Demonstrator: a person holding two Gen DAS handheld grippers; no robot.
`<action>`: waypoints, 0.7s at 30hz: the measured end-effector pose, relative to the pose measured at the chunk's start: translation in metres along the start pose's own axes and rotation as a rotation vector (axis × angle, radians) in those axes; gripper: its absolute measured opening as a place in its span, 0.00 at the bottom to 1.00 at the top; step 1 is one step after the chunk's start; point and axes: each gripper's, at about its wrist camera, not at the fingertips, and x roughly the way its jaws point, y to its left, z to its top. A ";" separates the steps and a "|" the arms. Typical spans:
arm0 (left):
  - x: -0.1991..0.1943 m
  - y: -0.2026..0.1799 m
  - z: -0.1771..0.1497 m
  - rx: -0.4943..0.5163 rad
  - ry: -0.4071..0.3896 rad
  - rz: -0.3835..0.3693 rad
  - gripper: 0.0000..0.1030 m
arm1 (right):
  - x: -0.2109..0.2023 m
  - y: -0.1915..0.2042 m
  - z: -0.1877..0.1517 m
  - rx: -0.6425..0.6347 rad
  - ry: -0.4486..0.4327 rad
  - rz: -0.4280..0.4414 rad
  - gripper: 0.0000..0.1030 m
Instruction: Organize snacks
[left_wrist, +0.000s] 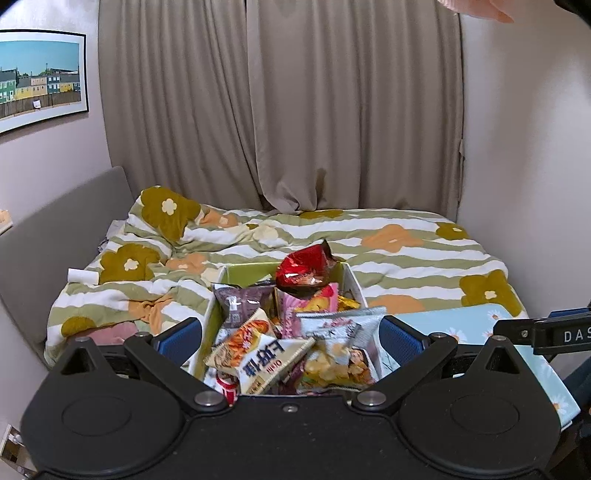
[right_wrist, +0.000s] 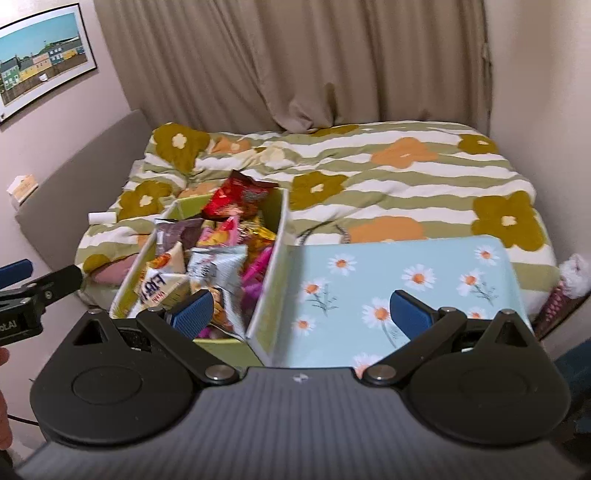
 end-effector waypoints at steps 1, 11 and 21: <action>-0.001 0.000 -0.002 -0.001 0.000 -0.001 1.00 | -0.003 -0.003 -0.003 0.002 -0.001 -0.010 1.00; -0.011 -0.011 -0.030 -0.007 0.024 -0.023 1.00 | -0.018 -0.015 -0.033 -0.021 0.006 -0.114 1.00; -0.018 -0.018 -0.034 0.013 0.021 -0.023 1.00 | -0.024 -0.014 -0.040 -0.027 0.003 -0.126 1.00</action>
